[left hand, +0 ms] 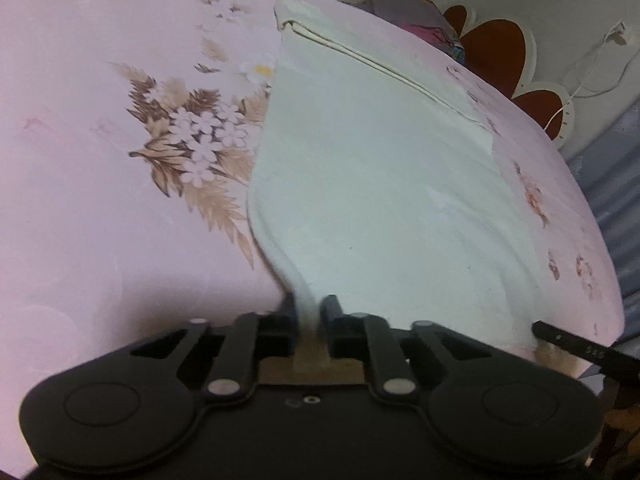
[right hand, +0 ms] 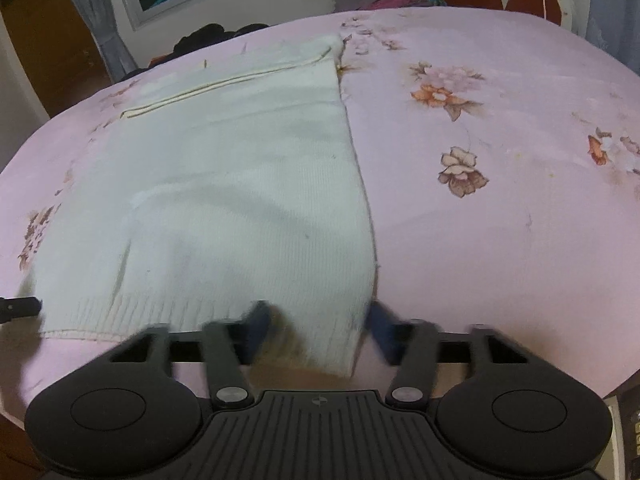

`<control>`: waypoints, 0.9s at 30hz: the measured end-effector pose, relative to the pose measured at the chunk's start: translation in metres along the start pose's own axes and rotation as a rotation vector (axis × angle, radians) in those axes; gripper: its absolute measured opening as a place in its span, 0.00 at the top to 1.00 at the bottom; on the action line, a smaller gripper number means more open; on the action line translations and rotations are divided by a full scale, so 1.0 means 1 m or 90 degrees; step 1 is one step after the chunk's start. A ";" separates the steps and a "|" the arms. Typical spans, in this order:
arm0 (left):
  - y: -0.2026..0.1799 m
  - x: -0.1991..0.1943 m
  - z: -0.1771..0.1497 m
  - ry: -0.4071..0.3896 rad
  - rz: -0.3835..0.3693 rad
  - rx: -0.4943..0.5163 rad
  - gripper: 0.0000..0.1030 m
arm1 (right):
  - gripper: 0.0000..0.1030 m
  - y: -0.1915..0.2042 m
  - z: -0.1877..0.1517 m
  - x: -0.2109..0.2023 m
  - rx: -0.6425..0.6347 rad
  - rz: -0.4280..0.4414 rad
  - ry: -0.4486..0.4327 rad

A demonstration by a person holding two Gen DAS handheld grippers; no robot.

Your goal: Fold small clothes

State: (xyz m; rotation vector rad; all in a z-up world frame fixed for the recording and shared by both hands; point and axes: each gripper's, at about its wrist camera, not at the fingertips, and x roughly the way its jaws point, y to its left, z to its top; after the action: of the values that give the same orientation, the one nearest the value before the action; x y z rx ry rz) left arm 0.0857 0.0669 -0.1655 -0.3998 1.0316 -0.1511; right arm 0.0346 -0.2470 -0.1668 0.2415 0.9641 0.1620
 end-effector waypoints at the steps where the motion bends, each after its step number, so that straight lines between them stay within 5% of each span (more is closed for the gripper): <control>1: 0.000 0.000 0.002 0.001 -0.005 -0.005 0.93 | 0.76 -0.001 0.001 0.001 0.007 0.006 0.005; 3: -0.001 -0.001 0.008 0.000 -0.019 -0.009 0.94 | 0.93 -0.003 0.005 0.002 0.026 0.029 0.017; 8: -0.017 -0.014 0.038 -0.055 -0.044 0.009 0.95 | 0.93 0.003 0.028 -0.010 0.021 0.072 -0.008; 16: -0.038 -0.018 0.120 -0.155 -0.067 0.020 0.95 | 0.93 0.005 0.119 -0.020 0.026 0.121 -0.112; 27: -0.040 0.046 0.240 -0.208 -0.055 -0.009 0.95 | 0.93 0.003 0.255 0.062 0.037 0.139 -0.174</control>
State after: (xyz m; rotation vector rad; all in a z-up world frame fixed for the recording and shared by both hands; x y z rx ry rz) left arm 0.3172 0.0761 -0.0792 -0.4655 0.6947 -0.1499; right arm 0.2804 -0.2623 -0.0761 0.4124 0.6707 0.2931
